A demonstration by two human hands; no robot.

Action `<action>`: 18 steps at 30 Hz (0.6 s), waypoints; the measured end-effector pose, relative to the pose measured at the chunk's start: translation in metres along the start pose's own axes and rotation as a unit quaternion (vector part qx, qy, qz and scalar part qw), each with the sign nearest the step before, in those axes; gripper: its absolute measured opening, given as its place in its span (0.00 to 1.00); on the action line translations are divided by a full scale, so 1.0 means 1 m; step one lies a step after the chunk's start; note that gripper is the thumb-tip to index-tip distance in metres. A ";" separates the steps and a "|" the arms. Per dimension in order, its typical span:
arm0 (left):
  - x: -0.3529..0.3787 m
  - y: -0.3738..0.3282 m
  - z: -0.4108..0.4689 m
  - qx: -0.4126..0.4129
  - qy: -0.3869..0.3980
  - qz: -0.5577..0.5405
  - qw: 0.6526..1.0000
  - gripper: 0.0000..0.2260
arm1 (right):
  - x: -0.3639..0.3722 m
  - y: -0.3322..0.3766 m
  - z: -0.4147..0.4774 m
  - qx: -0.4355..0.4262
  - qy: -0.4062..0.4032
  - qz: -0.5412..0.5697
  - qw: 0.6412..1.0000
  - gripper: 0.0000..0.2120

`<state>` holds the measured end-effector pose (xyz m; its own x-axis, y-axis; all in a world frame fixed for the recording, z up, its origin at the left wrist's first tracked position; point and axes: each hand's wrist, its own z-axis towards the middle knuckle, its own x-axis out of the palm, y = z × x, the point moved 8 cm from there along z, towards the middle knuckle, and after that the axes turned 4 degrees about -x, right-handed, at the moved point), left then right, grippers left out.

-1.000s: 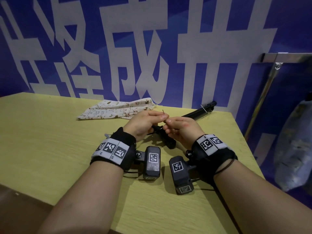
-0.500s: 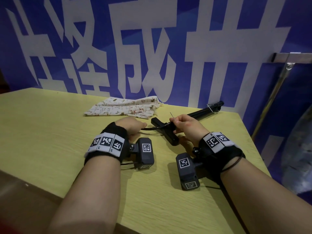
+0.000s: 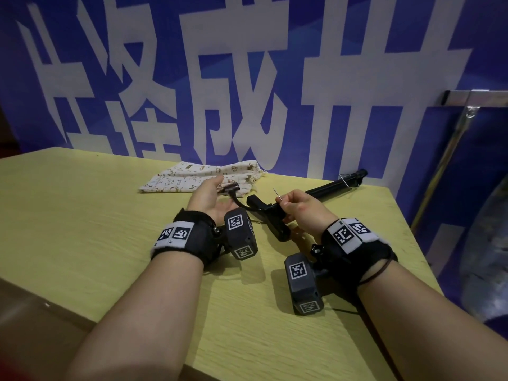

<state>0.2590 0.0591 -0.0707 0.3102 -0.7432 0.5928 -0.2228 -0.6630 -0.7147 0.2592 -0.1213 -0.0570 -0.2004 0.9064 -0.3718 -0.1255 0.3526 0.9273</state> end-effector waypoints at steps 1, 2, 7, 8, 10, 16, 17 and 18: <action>-0.004 -0.003 0.005 0.021 -0.011 0.014 1.000 0.10 | 0.000 0.000 0.000 0.000 0.000 0.000 1.000 0.07; -0.002 -0.005 0.005 0.041 -0.016 0.024 0.999 0.06 | 0.000 0.000 0.000 0.001 0.000 0.000 1.000 0.07; 0.004 -0.015 0.009 0.104 0.000 -0.012 0.994 0.06 | -0.002 -0.001 0.000 -0.001 -0.008 0.014 1.000 0.07; 0.006 -0.018 0.007 0.123 0.005 -0.018 0.992 0.07 | -0.003 -0.001 -0.001 0.000 -0.010 0.017 1.000 0.07; 0.011 -0.024 0.004 0.164 0.010 0.011 0.986 0.09 | -0.004 -0.001 -0.001 -0.002 -0.017 0.021 1.000 0.07; 0.035 -0.020 -0.007 0.204 0.071 0.170 0.961 0.08 | -0.016 0.001 -0.006 -0.029 -0.076 0.099 0.992 0.09; 0.039 -0.019 -0.010 0.205 0.084 0.187 0.957 0.09 | -0.019 0.002 -0.006 -0.038 -0.091 0.119 0.988 0.09; 0.042 -0.018 -0.012 0.207 0.094 0.202 0.953 0.10 | -0.022 0.004 -0.007 -0.048 -0.105 0.129 0.985 0.09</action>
<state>0.2647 0.0388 -0.0290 0.0967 -0.9591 0.2660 0.1059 -0.2558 -0.9609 0.2562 -0.1417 -0.0454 -0.0329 0.9946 -0.0980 -0.1909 0.0900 0.9775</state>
